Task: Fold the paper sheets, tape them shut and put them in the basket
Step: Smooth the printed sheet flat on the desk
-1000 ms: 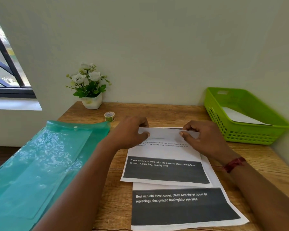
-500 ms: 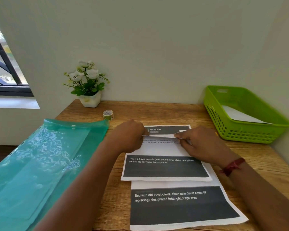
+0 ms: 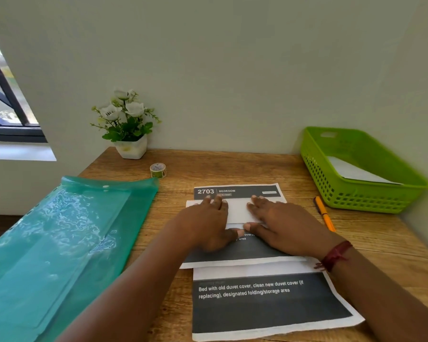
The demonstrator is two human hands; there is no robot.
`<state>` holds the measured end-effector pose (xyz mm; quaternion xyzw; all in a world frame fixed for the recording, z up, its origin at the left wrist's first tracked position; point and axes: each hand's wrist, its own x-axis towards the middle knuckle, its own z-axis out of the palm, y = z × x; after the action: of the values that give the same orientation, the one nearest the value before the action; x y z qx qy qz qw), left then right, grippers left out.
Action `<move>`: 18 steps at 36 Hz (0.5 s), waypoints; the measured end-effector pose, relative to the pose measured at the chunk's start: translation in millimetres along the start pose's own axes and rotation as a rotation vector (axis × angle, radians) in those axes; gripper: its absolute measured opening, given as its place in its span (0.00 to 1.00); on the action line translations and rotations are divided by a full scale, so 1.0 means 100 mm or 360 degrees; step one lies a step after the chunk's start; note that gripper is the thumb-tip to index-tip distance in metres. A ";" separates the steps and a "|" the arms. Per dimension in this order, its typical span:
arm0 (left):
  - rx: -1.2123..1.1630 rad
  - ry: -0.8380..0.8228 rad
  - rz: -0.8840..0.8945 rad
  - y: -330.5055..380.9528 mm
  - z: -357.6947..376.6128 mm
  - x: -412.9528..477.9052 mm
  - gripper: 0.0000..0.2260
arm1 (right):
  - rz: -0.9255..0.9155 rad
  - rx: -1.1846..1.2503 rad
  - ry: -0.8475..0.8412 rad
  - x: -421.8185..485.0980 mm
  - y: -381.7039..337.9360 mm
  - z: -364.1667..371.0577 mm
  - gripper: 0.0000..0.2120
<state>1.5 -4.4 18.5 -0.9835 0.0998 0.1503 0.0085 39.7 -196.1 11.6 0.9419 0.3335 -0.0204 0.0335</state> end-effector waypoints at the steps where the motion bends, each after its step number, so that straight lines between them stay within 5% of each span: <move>1: -0.0014 -0.0019 -0.0007 0.01 0.01 0.00 0.38 | 0.0002 0.0017 -0.0017 0.00 -0.01 0.01 0.31; 10: 0.0038 -0.0103 0.0122 -0.03 0.05 0.05 0.36 | -0.0127 0.0106 -0.0133 0.03 -0.05 0.15 0.44; 18: -0.0084 -0.0103 0.0176 0.04 0.11 0.10 0.32 | -0.0116 0.0252 -0.0190 0.05 -0.05 0.20 0.36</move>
<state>6.6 -9.5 5.4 -0.9710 0.1498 0.1850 -0.0226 40.3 -190.1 -9.0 0.9260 0.3623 -0.1040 -0.0220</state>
